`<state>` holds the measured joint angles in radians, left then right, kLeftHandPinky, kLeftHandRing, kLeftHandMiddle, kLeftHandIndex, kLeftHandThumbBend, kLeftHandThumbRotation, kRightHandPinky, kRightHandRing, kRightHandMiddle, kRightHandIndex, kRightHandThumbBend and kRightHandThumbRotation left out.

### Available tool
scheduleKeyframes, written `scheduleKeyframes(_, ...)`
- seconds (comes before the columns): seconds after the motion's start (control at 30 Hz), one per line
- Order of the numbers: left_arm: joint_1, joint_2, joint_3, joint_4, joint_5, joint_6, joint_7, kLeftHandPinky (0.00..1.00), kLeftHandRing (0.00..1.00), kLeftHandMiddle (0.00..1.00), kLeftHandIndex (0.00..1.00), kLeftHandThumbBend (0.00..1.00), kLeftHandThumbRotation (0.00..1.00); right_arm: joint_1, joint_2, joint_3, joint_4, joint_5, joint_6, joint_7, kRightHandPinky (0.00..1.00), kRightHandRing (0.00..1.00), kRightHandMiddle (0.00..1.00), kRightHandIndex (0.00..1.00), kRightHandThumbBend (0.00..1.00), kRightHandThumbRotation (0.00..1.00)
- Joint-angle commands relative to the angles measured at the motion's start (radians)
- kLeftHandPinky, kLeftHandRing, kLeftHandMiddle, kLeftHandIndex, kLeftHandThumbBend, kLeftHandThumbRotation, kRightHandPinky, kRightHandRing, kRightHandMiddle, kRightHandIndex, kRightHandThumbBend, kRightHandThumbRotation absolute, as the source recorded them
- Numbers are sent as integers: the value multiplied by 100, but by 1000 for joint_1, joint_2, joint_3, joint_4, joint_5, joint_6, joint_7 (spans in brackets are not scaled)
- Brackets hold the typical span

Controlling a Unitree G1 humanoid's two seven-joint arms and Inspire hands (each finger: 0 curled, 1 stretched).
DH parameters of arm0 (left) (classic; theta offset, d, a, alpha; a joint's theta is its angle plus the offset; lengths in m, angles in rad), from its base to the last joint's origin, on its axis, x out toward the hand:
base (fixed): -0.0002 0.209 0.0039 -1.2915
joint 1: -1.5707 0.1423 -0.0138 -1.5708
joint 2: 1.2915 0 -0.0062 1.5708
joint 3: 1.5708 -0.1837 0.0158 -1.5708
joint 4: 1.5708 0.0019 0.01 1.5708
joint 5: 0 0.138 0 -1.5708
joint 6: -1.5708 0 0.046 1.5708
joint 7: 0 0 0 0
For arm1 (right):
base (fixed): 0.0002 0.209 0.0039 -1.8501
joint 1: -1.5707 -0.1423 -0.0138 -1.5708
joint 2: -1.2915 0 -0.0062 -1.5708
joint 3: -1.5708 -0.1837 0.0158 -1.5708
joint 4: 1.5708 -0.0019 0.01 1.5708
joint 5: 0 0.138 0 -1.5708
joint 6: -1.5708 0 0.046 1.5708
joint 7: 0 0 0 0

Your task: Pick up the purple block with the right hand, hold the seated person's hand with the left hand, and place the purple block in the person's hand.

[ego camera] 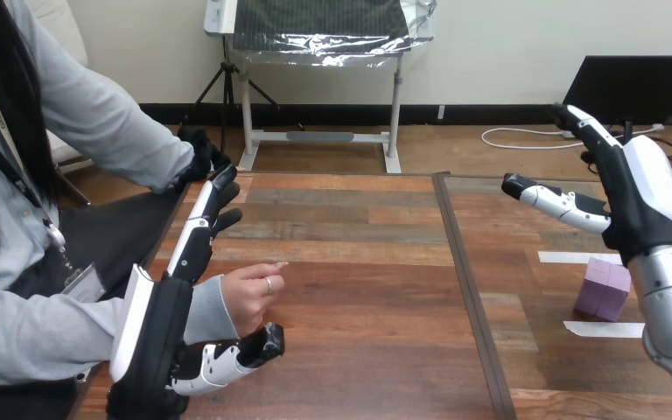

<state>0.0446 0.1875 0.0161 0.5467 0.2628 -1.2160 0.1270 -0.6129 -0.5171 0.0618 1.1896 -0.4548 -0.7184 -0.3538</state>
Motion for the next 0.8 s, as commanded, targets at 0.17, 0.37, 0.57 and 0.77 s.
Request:
scheduleKeyframes(0.17, -47, 19, -11, -7, -71, -28, -42, 88, 95, 98, 97, 100, 81, -137, -50, -3, 65, 19, 68, 5, 79, 89, 86, 86, 100, 73)
scheduleKeyframes(0.37, -40, 15, -7, -16, -87, -21, -60, 89, 96, 99, 97, 100, 80, -139, -55, -4, 79, 27, 91, 17, 77, 88, 85, 85, 100, 70)
scheduleKeyframes(0.57, -41, 13, -13, -11, -116, -25, -80, 89, 95, 98, 97, 100, 79, -139, -61, 2, 92, 21, 123, 18, 75, 87, 85, 85, 100, 69)
scheduleKeyframes(0.77, -37, 10, -3, -17, -115, -24, -91, 89, 95, 98, 97, 100, 79, -136, -64, 7, 100, 18, 145, 19, 73, 87, 85, 84, 100, 68)
